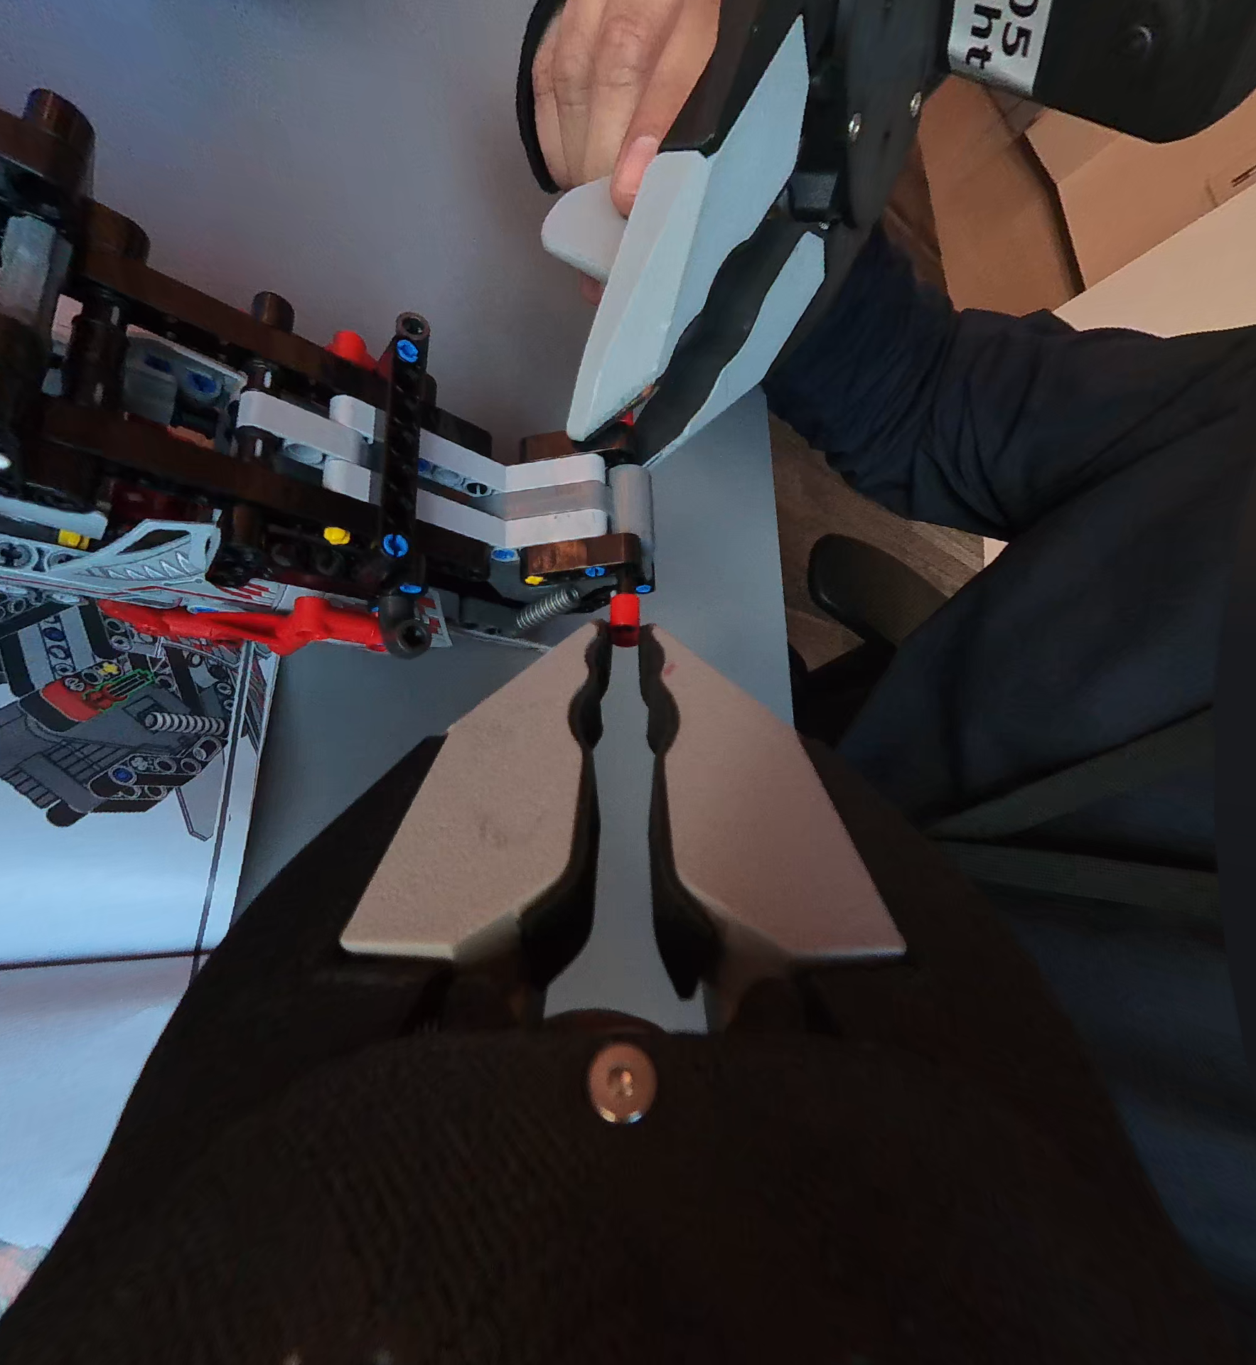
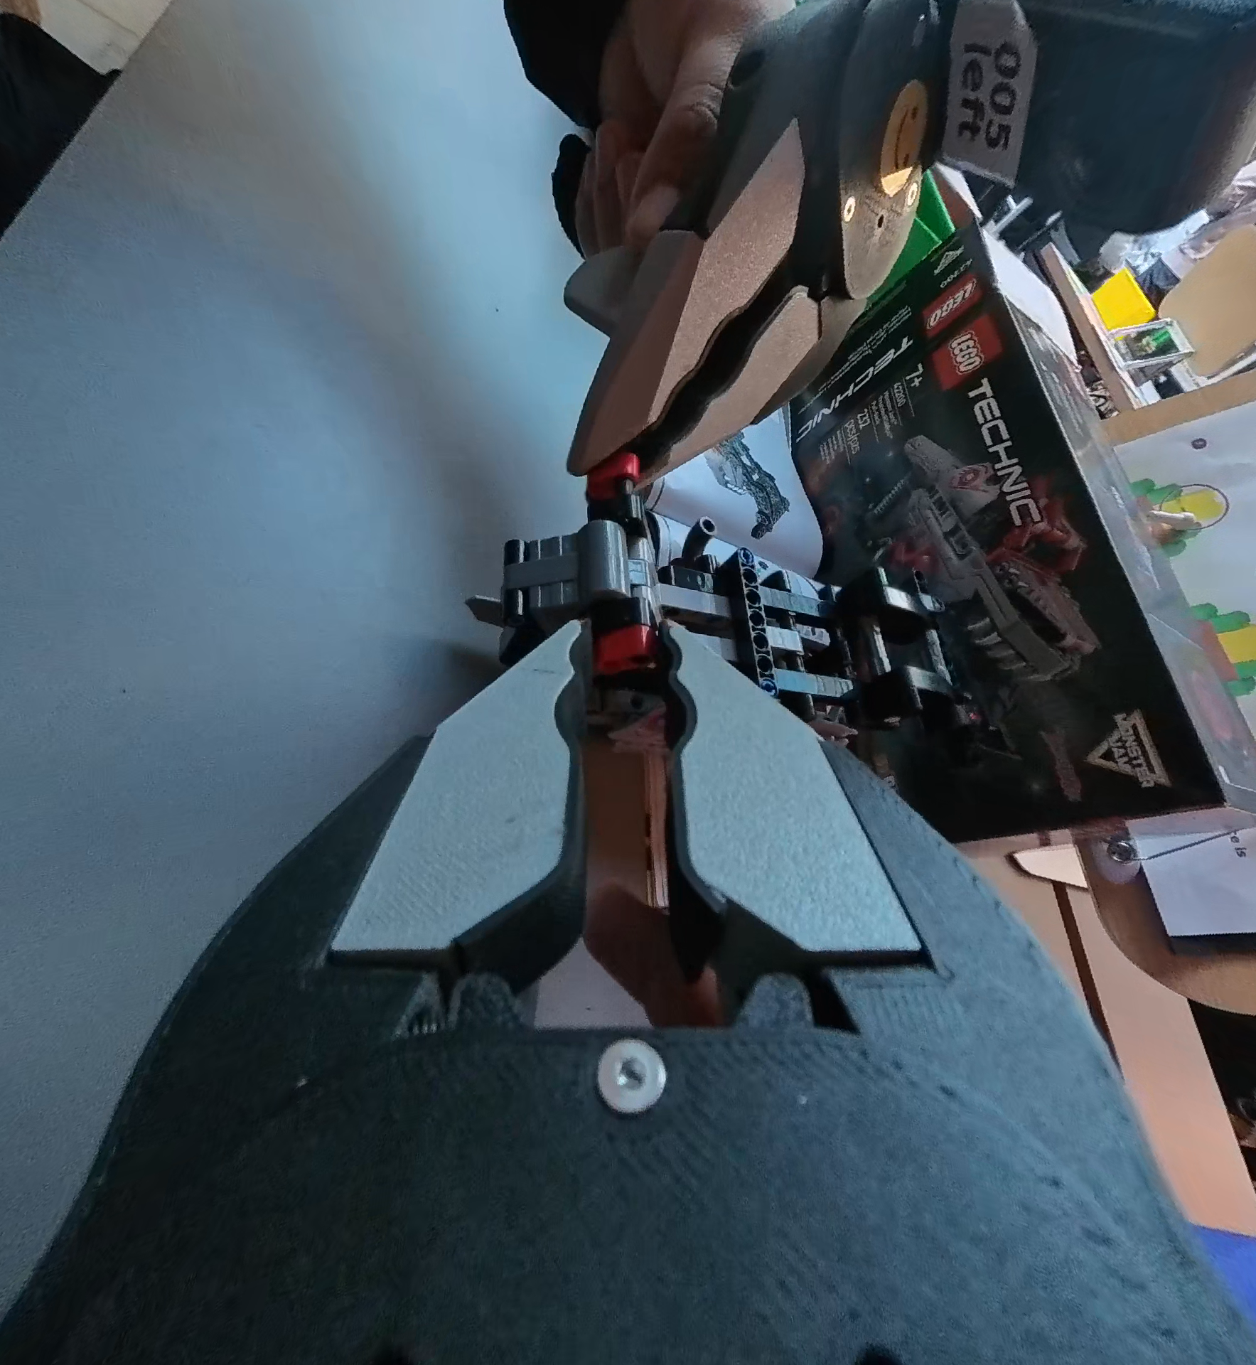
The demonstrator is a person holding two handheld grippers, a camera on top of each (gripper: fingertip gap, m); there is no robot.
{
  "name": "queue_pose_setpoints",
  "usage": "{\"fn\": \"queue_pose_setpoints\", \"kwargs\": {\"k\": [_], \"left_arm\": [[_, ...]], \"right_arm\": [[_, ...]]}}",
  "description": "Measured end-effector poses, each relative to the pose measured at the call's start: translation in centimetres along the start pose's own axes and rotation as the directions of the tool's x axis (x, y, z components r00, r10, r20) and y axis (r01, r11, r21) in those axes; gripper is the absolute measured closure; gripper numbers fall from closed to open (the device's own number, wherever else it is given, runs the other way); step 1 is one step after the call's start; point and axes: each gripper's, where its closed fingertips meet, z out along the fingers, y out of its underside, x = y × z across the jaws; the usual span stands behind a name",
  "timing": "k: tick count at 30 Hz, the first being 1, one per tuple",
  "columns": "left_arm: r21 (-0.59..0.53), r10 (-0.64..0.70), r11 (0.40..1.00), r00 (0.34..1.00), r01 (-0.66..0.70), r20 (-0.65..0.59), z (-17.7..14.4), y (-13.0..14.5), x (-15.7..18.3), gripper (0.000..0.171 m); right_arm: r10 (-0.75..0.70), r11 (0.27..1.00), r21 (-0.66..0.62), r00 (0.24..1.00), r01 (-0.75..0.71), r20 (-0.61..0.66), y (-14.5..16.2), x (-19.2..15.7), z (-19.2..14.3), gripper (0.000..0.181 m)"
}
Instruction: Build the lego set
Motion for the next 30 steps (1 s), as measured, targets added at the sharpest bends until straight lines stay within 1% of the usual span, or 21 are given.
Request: {"fn": "queue_pose_setpoints", "kwargs": {"k": [9,15,18,21,25,27,30], "left_arm": [[-0.014,-0.012,1.0,1.0,0.012,0.017,0.1,0.0,-0.1,0.168],[-0.051,-0.023,0.998,0.998,0.026,0.061,0.0,0.2,-0.2,0.168],[-0.101,-0.04,0.994,0.998,0.045,0.053,0.2,0.7,-0.1,0.168],[-0.169,-0.041,0.984,0.998,0.05,0.056,-0.1,1.0,0.0,0.168],[-0.27,0.005,0.963,0.996,0.02,0.092,-0.6,1.1,-0.2,0.167],[-0.305,0.019,0.952,0.995,0.012,0.097,-0.5,0.9,-0.2,0.167],[-0.367,0.033,0.93,0.995,0.005,0.097,-0.6,0.8,-0.3,0.167]], "right_arm": [[-0.004,1.0,-0.018,1.0,0.004,0.01,-0.1,0.0,0.1,0.168],[-0.105,0.986,-0.13,0.994,0.104,0.001,-0.4,-0.1,0.5,0.169],[-0.146,0.981,-0.126,0.989,0.145,0.009,-0.8,-0.1,0.8,0.169],[-0.228,0.962,-0.148,0.974,0.227,0.011,-0.9,-0.1,0.9,0.17],[-0.299,0.938,-0.171,0.953,0.301,0.043,-1.5,-0.4,1.1,0.167],[-0.275,0.948,-0.154,0.96,0.28,0.054,-1.8,-0.3,1.0,0.159],[-0.15,0.984,-0.087,0.987,0.155,0.064,-2.7,0.3,0.8,0.153]]}}
